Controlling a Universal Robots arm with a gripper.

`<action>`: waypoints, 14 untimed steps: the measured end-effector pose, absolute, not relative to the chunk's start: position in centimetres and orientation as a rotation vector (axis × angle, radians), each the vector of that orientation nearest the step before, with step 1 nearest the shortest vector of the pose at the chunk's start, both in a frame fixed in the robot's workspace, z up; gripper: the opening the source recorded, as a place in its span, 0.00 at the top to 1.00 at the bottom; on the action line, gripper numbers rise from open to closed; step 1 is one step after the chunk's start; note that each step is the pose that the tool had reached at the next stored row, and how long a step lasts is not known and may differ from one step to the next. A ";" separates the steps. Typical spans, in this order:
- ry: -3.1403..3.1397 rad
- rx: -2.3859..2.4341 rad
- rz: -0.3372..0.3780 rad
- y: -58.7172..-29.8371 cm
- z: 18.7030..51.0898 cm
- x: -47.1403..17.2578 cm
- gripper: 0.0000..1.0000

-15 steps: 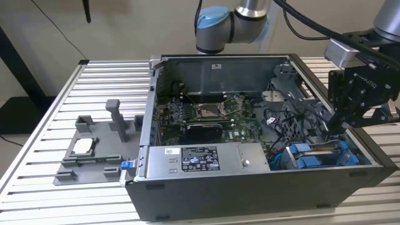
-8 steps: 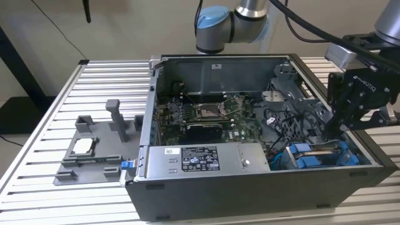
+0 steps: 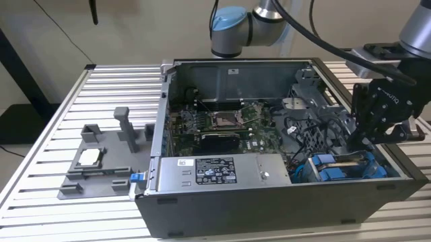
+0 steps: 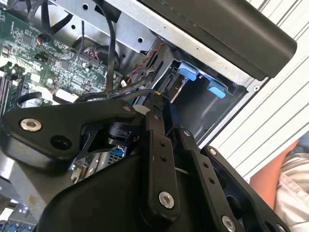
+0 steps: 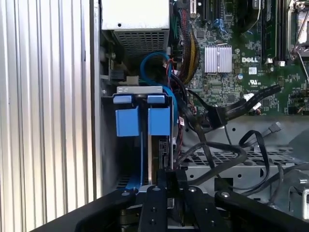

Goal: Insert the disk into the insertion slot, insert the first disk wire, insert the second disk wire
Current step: 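Insert the first disk wire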

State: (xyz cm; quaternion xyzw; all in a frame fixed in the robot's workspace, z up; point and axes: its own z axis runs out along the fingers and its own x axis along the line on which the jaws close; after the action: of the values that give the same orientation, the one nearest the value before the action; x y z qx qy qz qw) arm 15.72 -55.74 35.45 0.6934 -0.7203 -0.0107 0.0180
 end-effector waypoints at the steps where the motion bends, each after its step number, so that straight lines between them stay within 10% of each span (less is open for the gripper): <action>1: -2.243 2.148 -0.034 -55.7 35.3 15.7 0.81; 14: -2.290 2.098 -0.035 -55.8 34.3 16.4 0.81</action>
State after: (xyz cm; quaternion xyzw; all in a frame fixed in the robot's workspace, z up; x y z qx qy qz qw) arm 16.37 -55.80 34.27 0.6753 -0.7372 -0.0112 0.0178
